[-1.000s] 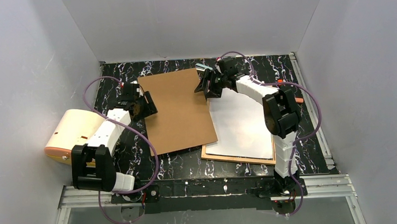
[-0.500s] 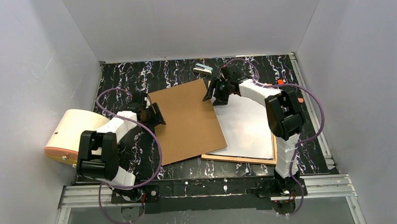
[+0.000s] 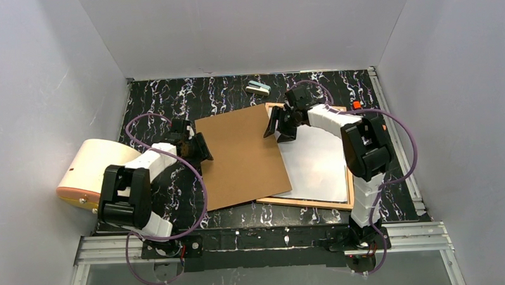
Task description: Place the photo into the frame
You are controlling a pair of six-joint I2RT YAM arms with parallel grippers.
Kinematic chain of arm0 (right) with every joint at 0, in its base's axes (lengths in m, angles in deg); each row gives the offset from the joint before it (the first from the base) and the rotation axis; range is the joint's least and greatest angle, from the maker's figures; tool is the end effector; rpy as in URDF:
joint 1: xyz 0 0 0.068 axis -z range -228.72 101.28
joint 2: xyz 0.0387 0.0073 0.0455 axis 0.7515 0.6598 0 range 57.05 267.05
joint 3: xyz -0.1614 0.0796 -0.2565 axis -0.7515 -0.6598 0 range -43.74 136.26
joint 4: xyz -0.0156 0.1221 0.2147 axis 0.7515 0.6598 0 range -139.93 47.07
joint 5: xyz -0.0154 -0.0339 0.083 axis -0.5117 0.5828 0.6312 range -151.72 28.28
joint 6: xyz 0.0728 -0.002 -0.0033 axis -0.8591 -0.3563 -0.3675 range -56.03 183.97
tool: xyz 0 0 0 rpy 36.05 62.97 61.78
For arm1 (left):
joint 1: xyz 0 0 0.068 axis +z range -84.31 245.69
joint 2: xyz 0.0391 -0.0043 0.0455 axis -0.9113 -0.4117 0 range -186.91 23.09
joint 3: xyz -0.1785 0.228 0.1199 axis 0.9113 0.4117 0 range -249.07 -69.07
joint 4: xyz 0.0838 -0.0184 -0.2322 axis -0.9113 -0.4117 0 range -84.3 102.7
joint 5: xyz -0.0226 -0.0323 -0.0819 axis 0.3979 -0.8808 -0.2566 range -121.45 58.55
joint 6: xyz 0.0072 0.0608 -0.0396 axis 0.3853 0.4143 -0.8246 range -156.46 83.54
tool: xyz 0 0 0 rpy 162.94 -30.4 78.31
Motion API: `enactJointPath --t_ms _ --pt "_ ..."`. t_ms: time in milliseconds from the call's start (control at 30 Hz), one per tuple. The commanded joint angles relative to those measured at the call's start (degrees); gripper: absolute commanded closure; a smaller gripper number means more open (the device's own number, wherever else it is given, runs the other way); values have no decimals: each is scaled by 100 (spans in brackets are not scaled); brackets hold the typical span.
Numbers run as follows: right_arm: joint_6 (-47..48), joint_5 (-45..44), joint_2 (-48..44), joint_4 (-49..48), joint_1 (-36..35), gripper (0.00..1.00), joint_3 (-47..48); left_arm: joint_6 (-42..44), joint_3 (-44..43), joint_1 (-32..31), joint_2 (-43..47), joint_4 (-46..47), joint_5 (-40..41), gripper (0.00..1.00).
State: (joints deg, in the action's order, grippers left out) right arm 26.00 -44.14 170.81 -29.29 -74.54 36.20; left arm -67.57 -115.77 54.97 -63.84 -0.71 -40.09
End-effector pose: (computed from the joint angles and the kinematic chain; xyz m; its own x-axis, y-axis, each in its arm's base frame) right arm 0.3920 0.2101 0.2079 -0.9301 0.2015 -0.3070 -0.0013 0.8343 0.5514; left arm 0.2905 -0.0643 0.2081 -0.8178 -0.3651 -0.4449 -0.1765 0.8949 -0.4099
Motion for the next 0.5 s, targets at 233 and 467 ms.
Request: enactJointPath --t_ms 233,467 --pt "382 1384 -752 -785 217 31 -1034 17 -13 -44 -130 -144 34 47" --pt "325 2165 -671 -1283 253 31 -1100 53 -24 -44 -216 -150 -55 48"
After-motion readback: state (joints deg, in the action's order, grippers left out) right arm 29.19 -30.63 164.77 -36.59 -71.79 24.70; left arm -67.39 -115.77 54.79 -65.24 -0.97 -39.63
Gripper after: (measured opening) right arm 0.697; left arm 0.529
